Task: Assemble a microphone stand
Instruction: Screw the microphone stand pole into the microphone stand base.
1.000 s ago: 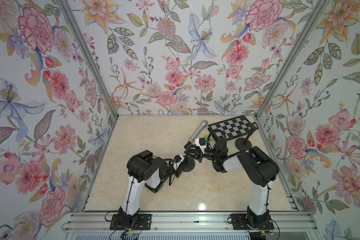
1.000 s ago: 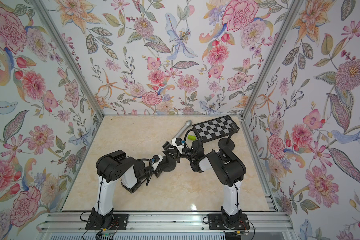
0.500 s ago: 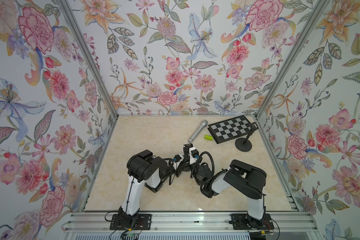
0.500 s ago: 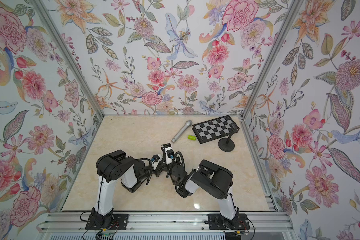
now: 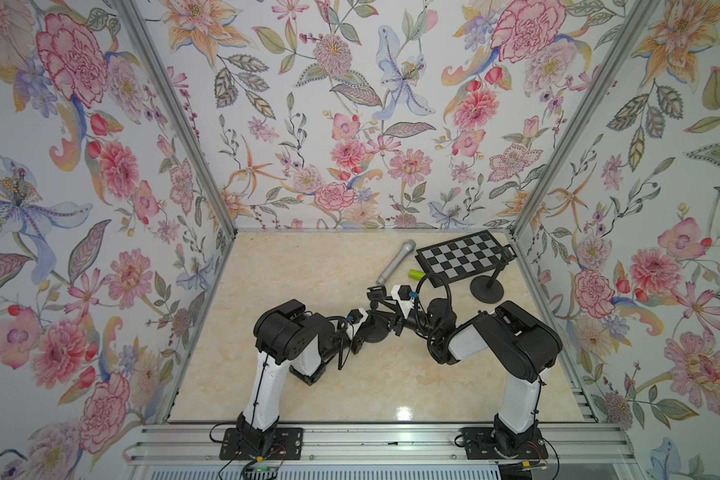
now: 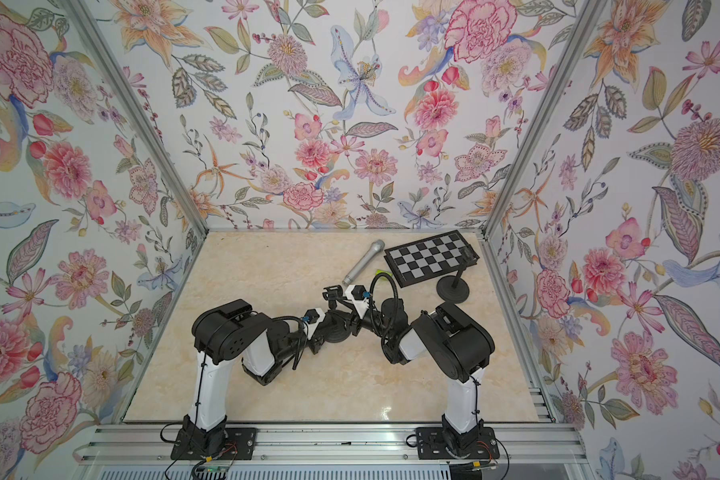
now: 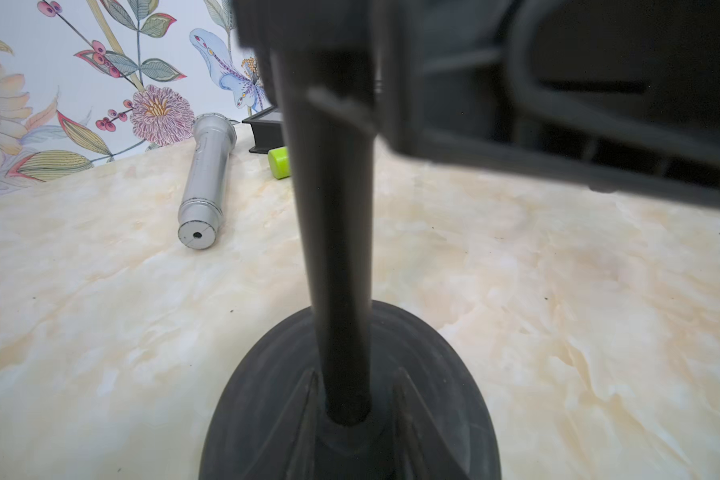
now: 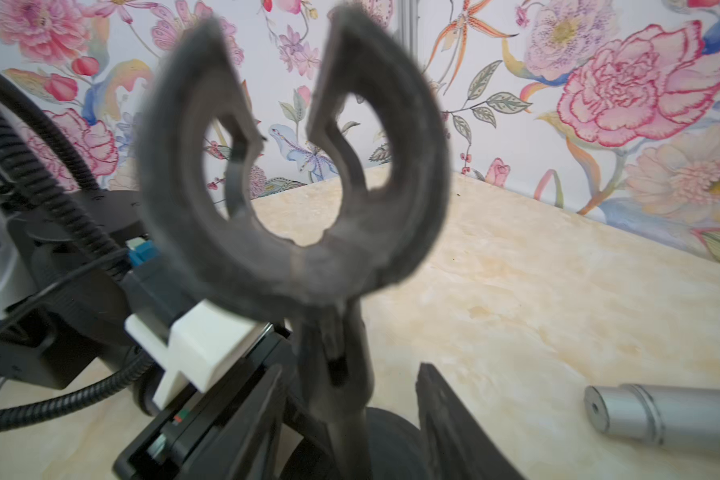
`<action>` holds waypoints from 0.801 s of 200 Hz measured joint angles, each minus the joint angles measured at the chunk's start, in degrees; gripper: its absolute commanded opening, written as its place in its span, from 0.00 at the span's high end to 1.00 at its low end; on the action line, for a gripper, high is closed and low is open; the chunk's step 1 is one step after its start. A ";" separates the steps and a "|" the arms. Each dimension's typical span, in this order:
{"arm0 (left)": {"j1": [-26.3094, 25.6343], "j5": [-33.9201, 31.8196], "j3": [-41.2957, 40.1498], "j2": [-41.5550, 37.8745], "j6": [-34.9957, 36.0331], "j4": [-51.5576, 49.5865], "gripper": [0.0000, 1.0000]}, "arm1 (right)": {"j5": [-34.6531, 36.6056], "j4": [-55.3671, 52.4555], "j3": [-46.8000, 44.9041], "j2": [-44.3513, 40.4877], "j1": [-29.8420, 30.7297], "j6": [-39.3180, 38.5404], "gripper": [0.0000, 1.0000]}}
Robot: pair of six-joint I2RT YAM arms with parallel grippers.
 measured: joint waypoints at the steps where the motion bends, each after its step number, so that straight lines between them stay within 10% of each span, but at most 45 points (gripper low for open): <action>1: 0.00 0.00 0.00 0.00 0.00 0.00 0.69 | -0.35 -0.11 0.13 -0.04 -0.04 -0.02 0.48; 27: 0.04 0.04 0.04 0.04 0.00 0.00 0.69 | -9.01 -5.29 5.22 -0.37 -1.38 -0.50 0.50; 57: 0.04 0.04 0.04 0.04 0.00 0.00 0.69 | -8.85 -11.28 8.85 -0.83 -1.57 -3.50 0.94; 80: 0.04 -0.24 0.07 0.02 0.02 -0.02 0.69 | -4.24 -14.01 8.63 -2.23 -0.76 -5.11 0.98; 160: 0.04 -0.48 0.07 0.07 -0.28 0.00 0.70 | 69.26 2.19 3.10 1.29 24.37 -3.63 1.00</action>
